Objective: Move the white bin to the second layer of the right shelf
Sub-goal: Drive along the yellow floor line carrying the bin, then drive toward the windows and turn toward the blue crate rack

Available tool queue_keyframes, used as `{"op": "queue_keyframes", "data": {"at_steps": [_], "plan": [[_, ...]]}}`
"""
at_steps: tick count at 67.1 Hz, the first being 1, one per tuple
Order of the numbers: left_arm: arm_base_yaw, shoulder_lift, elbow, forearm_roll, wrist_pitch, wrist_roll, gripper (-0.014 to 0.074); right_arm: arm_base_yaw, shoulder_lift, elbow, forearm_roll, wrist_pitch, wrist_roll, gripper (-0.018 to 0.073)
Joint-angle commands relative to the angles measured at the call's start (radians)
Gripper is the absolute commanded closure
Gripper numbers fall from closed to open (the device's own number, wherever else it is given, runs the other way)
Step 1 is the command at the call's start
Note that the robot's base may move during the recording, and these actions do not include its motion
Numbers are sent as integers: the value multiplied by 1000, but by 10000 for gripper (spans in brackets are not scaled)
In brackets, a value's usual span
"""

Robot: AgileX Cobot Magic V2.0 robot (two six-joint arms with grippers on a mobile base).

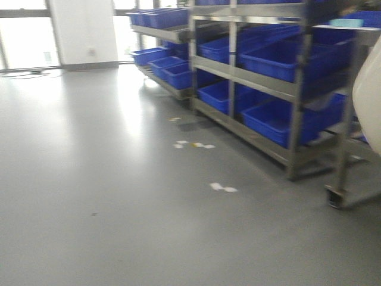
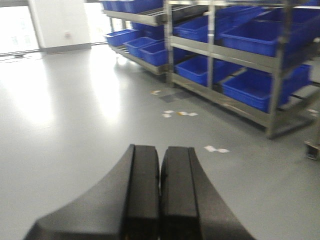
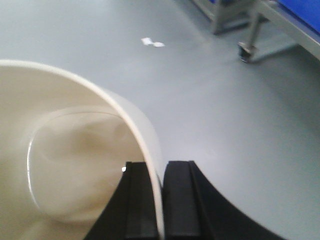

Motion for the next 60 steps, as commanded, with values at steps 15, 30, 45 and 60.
{"op": "queue_keyframes", "data": {"at_steps": [15, 30, 45, 60], "plan": [[-3, -15, 37, 0, -86, -3, 512, -6, 0, -33, 6, -88, 0, 475], [-3, -15, 37, 0, -86, -3, 512, -6, 0, -33, 6, -89, 0, 475], [-3, -15, 37, 0, -86, -3, 512, -6, 0, -33, 6, -89, 0, 475], [-3, -15, 37, 0, -86, -3, 512, -6, 0, -33, 6, -88, 0, 475]]}}
